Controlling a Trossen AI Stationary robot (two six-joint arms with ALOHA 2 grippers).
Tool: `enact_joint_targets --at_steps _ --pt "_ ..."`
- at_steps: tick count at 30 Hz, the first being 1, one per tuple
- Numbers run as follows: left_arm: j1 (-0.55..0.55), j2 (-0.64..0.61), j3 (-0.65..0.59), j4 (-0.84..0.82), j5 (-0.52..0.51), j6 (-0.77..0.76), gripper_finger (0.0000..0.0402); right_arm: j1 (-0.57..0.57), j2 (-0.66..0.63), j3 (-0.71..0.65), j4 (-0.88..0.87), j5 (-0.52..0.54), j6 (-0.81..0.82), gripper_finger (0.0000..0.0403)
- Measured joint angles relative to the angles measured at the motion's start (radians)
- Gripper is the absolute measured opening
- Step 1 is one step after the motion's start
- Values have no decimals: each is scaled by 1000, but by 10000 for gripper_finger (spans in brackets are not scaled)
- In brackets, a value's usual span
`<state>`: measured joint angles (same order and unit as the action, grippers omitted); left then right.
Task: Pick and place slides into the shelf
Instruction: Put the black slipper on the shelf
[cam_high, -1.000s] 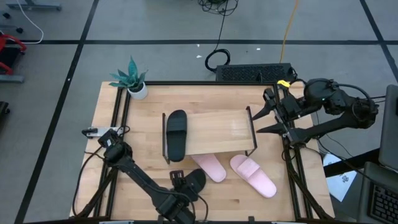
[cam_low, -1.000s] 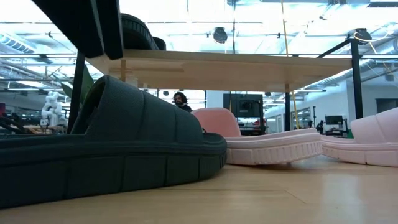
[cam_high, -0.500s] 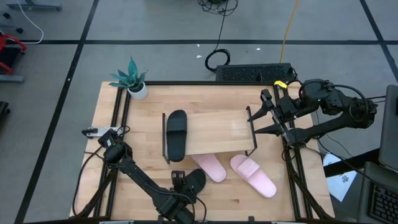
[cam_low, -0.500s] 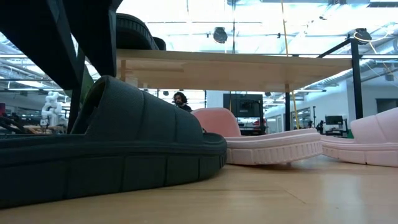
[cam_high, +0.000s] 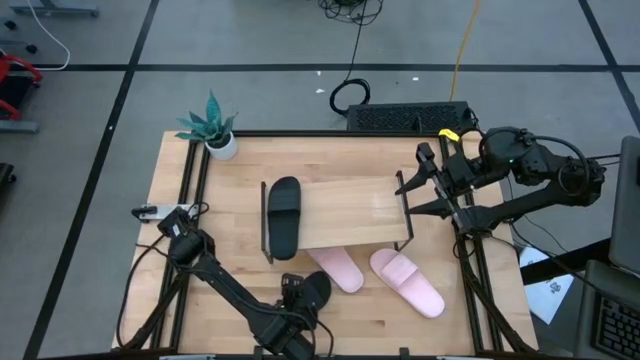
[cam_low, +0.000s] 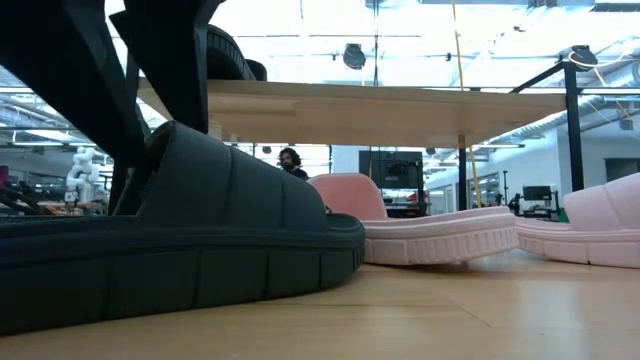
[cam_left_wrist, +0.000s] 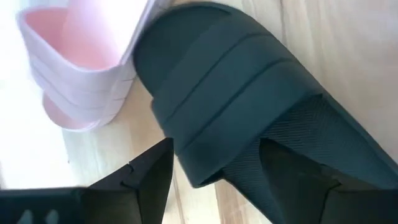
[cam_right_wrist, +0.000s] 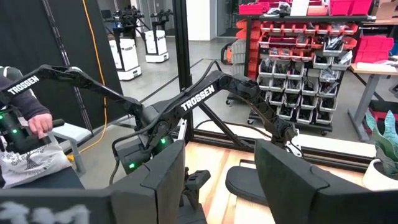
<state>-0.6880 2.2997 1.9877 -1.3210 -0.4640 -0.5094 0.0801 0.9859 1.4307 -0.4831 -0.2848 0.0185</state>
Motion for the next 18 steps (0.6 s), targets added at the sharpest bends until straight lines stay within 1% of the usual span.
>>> enact_joint_targets --at_steps 6,13,16,18 --pt "13 14 1 -4 -48 1 239 0 0 0 0 0 0 183" --pt "29 64 0 59 -49 46 239 0 0 0 -1 0 1 183" --pt "30 67 1 66 -63 42 239 0 0 0 -4 0 14 183" --pt "35 68 1 70 -64 36 231 0 0 0 -4 0 20 183"
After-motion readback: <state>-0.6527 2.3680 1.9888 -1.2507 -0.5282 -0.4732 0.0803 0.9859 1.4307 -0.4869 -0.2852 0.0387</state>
